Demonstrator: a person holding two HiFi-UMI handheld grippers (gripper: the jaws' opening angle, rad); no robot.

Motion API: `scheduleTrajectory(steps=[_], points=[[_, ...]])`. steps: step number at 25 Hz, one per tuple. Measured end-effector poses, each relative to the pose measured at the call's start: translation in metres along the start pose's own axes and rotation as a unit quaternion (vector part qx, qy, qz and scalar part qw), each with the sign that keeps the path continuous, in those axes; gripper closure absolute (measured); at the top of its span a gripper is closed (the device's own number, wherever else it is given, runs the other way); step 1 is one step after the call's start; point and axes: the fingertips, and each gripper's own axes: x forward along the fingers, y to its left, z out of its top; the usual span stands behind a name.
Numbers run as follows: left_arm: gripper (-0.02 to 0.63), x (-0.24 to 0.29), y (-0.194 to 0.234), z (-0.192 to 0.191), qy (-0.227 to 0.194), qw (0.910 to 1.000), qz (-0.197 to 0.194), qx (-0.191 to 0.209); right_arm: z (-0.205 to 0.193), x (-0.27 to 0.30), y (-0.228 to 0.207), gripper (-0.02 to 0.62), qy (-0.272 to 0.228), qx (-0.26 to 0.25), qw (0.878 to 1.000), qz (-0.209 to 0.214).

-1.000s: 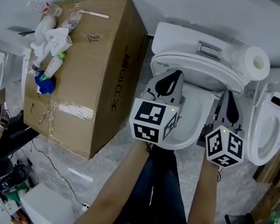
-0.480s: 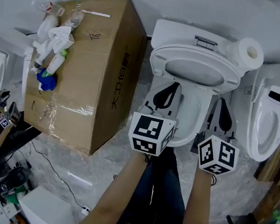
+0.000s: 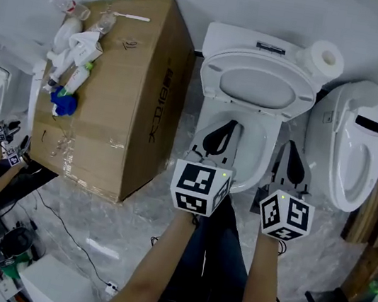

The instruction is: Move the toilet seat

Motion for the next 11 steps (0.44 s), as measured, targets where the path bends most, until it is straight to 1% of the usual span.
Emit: scheduleTrajectory(steps=[2,7,11], points=[[0.589,-0.008,-0.003,-0.002,-0.002,1.0,0.001,-0.003,-0.002,-0.009,0.001,0.58,-0.001,0.0,1.0,0.001],[0.589,-0.03,-0.01,-0.007,-0.001,1.0,0.004,0.007,-0.005,-0.029,0.007,0.58,-0.002,0.003,1.0,0.003],[0.589,-0.048,-0.016,-0.01,-0.001,1.0,0.008,0.004,-0.009,-0.046,0.015,0.58,0.002,0.004,1.0,0.008]])
